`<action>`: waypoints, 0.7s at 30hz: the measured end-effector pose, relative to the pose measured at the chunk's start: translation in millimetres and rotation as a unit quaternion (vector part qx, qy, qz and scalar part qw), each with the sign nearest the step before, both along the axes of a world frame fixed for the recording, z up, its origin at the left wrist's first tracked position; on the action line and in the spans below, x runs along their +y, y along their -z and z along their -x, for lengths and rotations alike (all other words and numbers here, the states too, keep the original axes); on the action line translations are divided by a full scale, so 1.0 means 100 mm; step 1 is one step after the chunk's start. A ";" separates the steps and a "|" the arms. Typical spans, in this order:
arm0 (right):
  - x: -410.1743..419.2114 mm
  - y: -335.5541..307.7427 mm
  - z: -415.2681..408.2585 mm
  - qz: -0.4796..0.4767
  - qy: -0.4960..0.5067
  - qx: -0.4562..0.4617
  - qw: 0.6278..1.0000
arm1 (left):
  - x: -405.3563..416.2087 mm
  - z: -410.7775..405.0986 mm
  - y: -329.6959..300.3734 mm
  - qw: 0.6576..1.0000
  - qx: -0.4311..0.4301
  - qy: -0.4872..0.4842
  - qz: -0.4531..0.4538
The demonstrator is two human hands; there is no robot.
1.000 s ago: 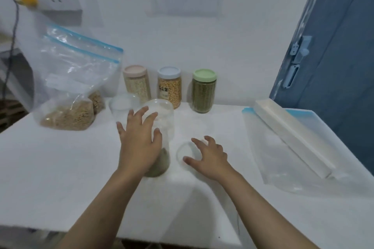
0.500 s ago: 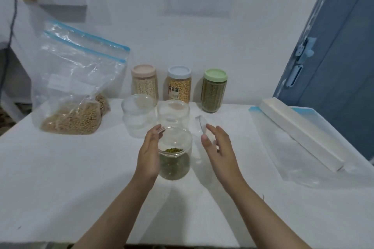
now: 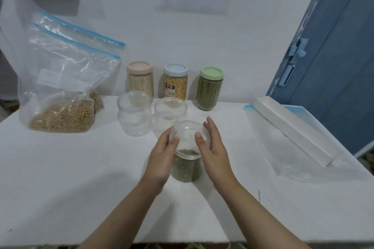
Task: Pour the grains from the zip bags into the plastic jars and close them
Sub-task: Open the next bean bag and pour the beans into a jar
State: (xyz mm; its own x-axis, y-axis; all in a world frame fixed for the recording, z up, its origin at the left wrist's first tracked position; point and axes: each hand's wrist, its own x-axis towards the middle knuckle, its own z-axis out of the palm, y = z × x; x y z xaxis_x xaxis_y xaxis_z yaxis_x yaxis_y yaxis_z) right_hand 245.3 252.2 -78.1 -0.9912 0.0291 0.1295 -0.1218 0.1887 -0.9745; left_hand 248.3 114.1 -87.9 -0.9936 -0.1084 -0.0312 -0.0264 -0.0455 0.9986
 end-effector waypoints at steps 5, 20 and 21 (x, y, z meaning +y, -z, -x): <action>0.01 0.08 0.02 0.091 0.042 -0.074 0.992 | 0.08 -0.03 0.03 1.000 -0.003 0.004 -0.004; 0.06 0.14 0.09 0.306 0.041 -0.105 0.945 | 0.04 -0.06 0.03 0.999 0.018 0.042 -0.011; 0.07 0.15 0.09 0.314 0.042 -0.102 0.943 | 0.05 -0.07 0.04 0.999 0.022 0.042 -0.007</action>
State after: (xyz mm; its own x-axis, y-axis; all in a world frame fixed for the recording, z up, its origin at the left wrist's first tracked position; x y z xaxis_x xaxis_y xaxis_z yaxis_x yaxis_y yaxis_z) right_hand 236.1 259.0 -93.3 -0.9843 0.1167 -0.1324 0.0697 -0.4318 -0.8992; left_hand 255.0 119.0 -92.3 -0.9996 -0.0235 0.0125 0.0139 -0.0599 0.9981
